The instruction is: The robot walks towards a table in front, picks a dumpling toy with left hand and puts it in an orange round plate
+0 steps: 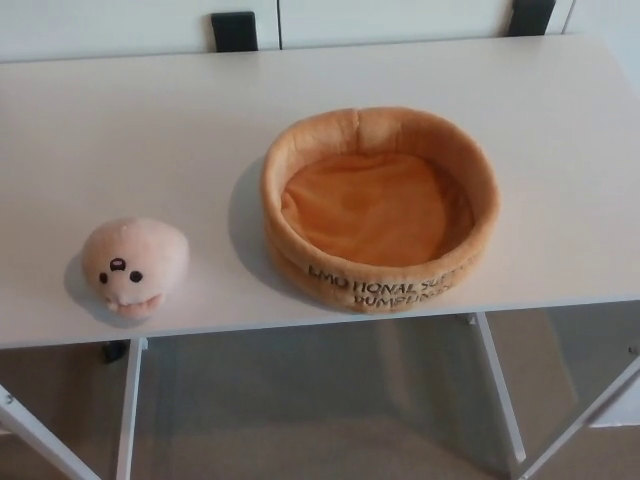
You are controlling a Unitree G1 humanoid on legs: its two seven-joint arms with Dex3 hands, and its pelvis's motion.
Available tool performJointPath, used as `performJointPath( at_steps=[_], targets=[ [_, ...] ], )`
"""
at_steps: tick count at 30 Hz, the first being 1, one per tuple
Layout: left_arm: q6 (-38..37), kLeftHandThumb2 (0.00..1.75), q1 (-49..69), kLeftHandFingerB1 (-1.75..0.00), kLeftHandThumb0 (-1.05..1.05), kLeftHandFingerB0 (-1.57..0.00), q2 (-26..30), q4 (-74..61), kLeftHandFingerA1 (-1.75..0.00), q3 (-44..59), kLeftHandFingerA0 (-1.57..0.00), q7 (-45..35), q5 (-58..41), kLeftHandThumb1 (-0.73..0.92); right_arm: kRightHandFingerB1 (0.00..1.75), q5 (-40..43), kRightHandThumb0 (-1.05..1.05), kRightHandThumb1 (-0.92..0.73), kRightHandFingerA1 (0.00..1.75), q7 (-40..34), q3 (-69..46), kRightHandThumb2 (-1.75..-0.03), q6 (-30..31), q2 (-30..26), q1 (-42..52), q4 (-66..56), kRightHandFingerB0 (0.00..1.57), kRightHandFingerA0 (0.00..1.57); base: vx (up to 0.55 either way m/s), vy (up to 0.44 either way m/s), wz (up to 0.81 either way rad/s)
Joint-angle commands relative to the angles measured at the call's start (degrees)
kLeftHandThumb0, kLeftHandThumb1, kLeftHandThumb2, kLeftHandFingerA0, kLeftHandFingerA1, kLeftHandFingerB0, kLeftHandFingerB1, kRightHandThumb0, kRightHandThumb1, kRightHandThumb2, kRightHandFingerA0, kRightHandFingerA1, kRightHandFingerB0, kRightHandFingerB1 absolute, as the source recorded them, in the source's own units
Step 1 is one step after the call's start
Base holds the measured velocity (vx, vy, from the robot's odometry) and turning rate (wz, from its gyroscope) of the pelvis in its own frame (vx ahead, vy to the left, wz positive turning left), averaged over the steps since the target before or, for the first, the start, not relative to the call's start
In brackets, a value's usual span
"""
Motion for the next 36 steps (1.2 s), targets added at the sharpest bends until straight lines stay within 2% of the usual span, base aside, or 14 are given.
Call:
performJointPath(
  at_steps=[1, 5, 11, 12, 13, 14, 19, 20, 22, 23, 29, 30, 35, 36],
  targets=[
    [-11.54, 0.65, 18.46, -0.34, -0.44, -0.19, 2.53, -31.15, -0.41, 13.19, -0.18, -4.97, -16.52, 0.50, 0.37, 0.02, -0.37, -0.69, 0.44, 0.58, -0.12, -0.60, 1.06, -1.08, -0.54, 0.27, 0.45, 0.59, 0.00, 0.000, 0.00],
    [-10.29, 0.57, 26.50, -0.28, -0.41, -0.19, 3.28, -47.64, -0.33, 22.91, -0.20, -4.85, -19.65, 0.52, 0.49, 0.15, -0.43, -0.59, 0.55, 0.46, -0.19, -0.82, 1.17, -0.90, -0.58, 0.38, 0.40, 0.53, 0.00, 0.000, 0.00],
    [-8.27, 0.57, 29.67, -0.28, -0.40, -0.15, 4.57, -67.58, -0.32, 38.29, -0.20, -5.30, -27.65, 0.51, 0.38, 0.32, -0.37, -0.69, 0.44, 0.49, -0.26, -0.60, 0.82, -1.13, -0.09, 0.16, 0.45, 0.60, 0.00, 0.000, 0.00],
    [-4.50, 0.92, 27.26, -0.47, -0.25, 0.00, 7.41, -72.19, -0.49, 41.81, 0.00, -6.25, -30.54, 0.42, 0.37, 0.27, -0.37, -0.69, 0.43, 0.49, -0.25, -0.60, 1.06, -1.12, -0.03, 0.35, 0.45, 0.58, 0.00, 0.000, 0.00],
    [-2.64, 0.92, 26.27, -0.47, -0.25, 0.00, 8.52, -74.40, -0.49, 43.44, 0.00, -6.72, -31.81, 0.42, 0.37, 0.25, -0.37, -0.69, 0.43, 0.49, -0.24, -0.60, 1.16, -1.12, 0.00, 0.43, 0.45, 0.58, 0.00, 0.000, 0.00],
    [-0.70, 0.62, 25.14, -0.32, -0.45, -0.14, 9.42, -75.77, -0.34, 44.35, -0.14, -6.85, -31.90, 0.47, 0.37, 0.46, -0.38, -0.69, 0.43, 0.40, -0.45, -0.61, 1.44, -1.11, 0.11, 0.44, 0.47, 0.59, 0.00, 0.000, 0.00],
    [2.19, 0.55, 21.47, -0.27, -0.39, -0.15, 11.35, -78.26, -0.32, 46.10, -0.20, -7.54, -30.64, 0.48, 0.37, 0.39, -0.37, -0.66, 0.44, -0.06, -0.48, -0.59, 1.67, -1.01, 0.44, 0.73, 0.46, 0.59, 0.00, 0.000, 0.00],
    [4.34, 0.85, 16.83, -0.48, -0.26, 0.00, 14.93, -78.98, -0.49, 45.25, -0.01, -8.12, -29.32, 0.31, 0.48, 0.37, -0.44, -0.55, 0.55, -0.33, -0.52, -0.79, 1.88, -0.94, 0.67, 0.90, 0.41, 0.54, 0.00, 0.000, 0.00],
    [7.56, 0.85, 11.95, -0.48, -0.26, 0.00, 18.80, -79.96, -0.49, 43.77, -0.01, -9.09, -28.32, 0.31, 0.48, 0.44, -0.44, -0.55, 0.55, -0.48, -0.62, -0.79, 2.13, -0.88, 0.83, 0.99, 0.41, 0.54, 0.00, 0.000, 0.00],
    [8.49, 0.54, 8.25, -0.26, -0.38, -0.10, 20.77, -79.40, -0.29, 40.77, -0.09, -9.85, -27.92, 0.45, 0.38, 0.70, -0.35, -0.66, 0.46, -0.14, -0.83, -0.59, 1.98, -0.89, 0.93, 0.93, 0.46, 0.59, 0.00, 0.000, 0.00],
    [20.46, 0.63, -8.95, -0.36, -0.36, -0.06, 27.29, -77.51, -0.41, 24.70, -0.05, -12.86, -20.89, 0.25, 0.39, 0.96, -0.36, -0.66, 0.46, 0.05, -1.18, -0.59, 2.04, -0.83, 0.98, 0.86, 0.49, 0.60, 0.00, -0.001, 0.01],
    [22.89, 0.67, -12.03, -0.39, -0.31, -0.06, 27.61, -76.66, -0.41, 21.00, -0.01, -14.24, -19.52, 0.25, 0.49, 0.83, -0.43, -0.56, 0.56, -0.10, -1.17, -0.80, 2.28, -0.79, 0.85, 1.06, 0.40, 0.54, 0.00, 0.000, 0.00],
    [28.85, 0.70, -22.53, -0.41, -0.28, -0.06, 26.66, -72.84, -0.43, 9.32, 0.00, -18.19, -12.67, 0.26, 0.38, 0.79, -0.36, -0.66, 0.46, -0.01, -1.16, -0.59, 2.19, -0.75, 0.83, 0.88, 0.47, 0.58, 0.00, 0.000, 0.00],
    [30.06, 0.53, -25.14, -0.26, -0.25, -0.12, 25.26, -70.98, -0.30, 6.31, -0.07, -19.42, -11.33, 0.38, 0.49, 0.79, -0.43, -0.56, 0.56, 0.10, -1.15, -0.80, 2.28, -0.81, 0.79, 0.84, 0.42, 0.54, 0.00, 0.000, 0.00]
  ],
)
